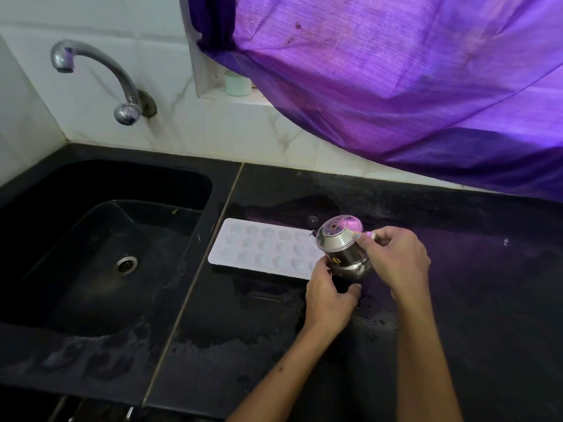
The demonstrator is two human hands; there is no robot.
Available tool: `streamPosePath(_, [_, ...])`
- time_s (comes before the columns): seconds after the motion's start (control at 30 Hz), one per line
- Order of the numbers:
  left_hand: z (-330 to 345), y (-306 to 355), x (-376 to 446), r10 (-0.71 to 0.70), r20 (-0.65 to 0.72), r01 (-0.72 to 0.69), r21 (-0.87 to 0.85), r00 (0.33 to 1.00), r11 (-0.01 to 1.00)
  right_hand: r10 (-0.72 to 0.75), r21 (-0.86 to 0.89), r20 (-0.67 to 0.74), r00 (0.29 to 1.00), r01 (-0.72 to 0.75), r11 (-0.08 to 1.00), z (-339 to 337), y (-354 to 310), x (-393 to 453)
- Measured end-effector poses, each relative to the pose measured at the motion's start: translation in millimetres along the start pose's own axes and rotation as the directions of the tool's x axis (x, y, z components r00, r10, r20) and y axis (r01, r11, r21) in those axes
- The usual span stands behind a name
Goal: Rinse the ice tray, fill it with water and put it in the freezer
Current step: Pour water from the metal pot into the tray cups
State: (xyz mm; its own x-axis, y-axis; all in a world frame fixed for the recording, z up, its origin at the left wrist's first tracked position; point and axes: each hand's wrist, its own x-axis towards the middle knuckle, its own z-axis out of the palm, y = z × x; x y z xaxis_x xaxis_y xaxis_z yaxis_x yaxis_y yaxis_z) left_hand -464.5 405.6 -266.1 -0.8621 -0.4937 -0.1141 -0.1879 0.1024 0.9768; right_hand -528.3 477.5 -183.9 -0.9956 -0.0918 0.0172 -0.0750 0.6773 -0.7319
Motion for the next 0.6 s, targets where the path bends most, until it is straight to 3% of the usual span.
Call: streamPosePath(0.6, [0.0, 0.0, 4.7, -0.014, 0.015, 0.014, -0.017, 1.000, 1.000, -0.010, -0.065, -0.001, 1.000, 0.010, 0.998, 5.1, -4.0, 3.2])
